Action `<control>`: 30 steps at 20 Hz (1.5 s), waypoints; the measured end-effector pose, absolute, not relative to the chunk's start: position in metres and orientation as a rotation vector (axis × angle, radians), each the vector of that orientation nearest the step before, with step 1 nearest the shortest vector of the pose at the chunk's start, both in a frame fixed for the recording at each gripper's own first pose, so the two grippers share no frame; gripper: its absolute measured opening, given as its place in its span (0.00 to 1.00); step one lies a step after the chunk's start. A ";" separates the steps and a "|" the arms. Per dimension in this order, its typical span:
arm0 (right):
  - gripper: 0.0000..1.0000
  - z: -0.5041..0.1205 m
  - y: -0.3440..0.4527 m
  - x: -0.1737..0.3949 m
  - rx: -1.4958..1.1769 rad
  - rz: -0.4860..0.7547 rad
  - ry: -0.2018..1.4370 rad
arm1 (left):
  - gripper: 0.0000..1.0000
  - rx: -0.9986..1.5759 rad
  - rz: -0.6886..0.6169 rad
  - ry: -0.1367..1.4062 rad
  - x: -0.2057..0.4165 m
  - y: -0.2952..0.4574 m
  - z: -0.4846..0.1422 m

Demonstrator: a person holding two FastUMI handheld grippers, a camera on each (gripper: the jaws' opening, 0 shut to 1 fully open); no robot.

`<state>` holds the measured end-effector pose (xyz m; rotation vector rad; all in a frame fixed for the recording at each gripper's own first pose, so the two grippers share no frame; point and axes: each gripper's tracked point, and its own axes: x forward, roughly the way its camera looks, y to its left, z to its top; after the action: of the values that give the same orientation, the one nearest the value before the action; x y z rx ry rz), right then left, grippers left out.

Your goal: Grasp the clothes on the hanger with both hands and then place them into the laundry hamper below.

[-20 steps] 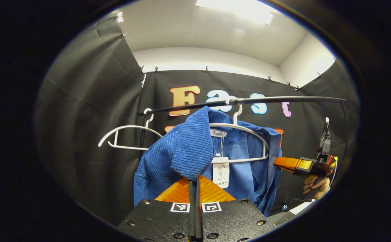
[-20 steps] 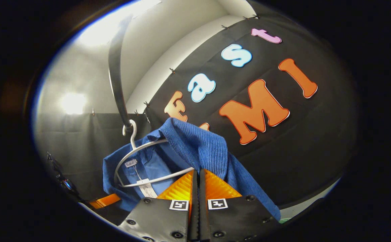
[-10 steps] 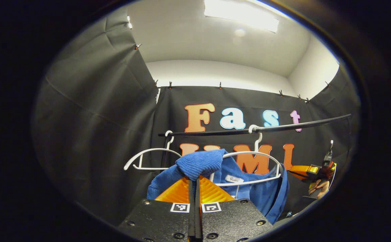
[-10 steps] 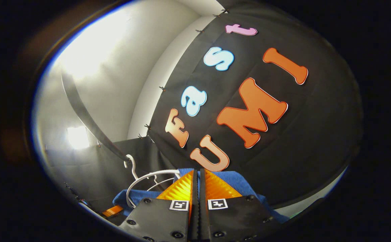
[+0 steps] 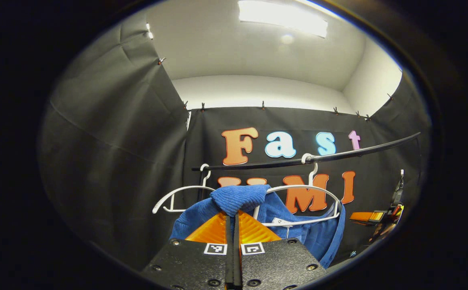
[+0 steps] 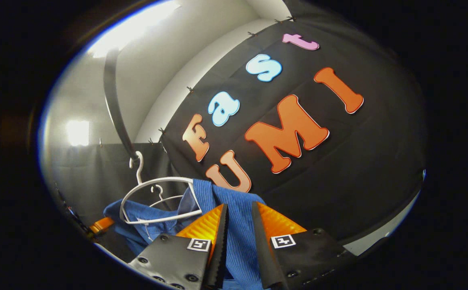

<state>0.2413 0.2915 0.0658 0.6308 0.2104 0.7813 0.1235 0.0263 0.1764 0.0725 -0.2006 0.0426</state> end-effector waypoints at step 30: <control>0.07 0.058 0.304 0.294 0.876 0.866 0.350 | 0.00 0.075 0.093 -0.204 0.142 0.070 0.179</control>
<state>0.2936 0.3036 0.0575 0.8762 0.3496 0.8663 0.1417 0.0705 0.1790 0.0754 -0.2042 0.0931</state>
